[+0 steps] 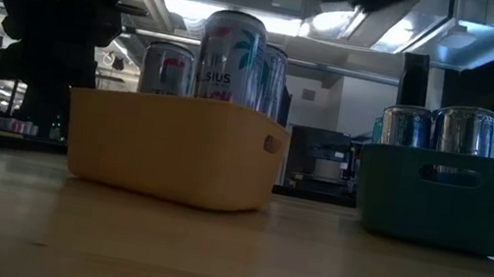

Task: Sort soda cans
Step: Put the white and pink soda can into the yellow bin

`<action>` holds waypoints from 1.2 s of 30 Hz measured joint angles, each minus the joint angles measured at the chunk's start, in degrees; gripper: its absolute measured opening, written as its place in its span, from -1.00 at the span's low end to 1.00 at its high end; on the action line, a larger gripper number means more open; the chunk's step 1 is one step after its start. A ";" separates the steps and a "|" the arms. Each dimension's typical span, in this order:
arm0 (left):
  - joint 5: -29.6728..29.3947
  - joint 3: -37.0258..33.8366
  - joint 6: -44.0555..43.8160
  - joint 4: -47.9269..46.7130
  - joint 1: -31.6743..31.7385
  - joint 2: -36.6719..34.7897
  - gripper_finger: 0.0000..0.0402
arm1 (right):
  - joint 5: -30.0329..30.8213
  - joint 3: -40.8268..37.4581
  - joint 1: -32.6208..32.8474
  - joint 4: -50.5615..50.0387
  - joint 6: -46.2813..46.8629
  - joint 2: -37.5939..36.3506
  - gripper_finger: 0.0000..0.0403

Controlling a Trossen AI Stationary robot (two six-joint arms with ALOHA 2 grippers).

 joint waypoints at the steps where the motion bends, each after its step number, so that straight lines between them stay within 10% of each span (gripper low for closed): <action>1: 0.00 0.00 0.02 0.00 -0.02 0.00 -0.12 | 0.02 0.00 -2.00 -2.17 1.32 -0.83 0.48; 22: 0.00 0.00 -0.11 0.22 -0.02 0.00 -0.12 | 0.44 0.01 -37.35 -8.30 -5.43 -2.56 0.51; 29: 0.00 0.00 1.94 0.28 0.00 0.00 -0.12 | -5.08 0.00 -48.67 -7.94 -5.72 0.71 0.93; 36: -0.02 0.00 5.04 0.37 0.00 0.00 -0.12 | -12.49 0.00 -61.32 -7.77 -10.49 5.68 0.81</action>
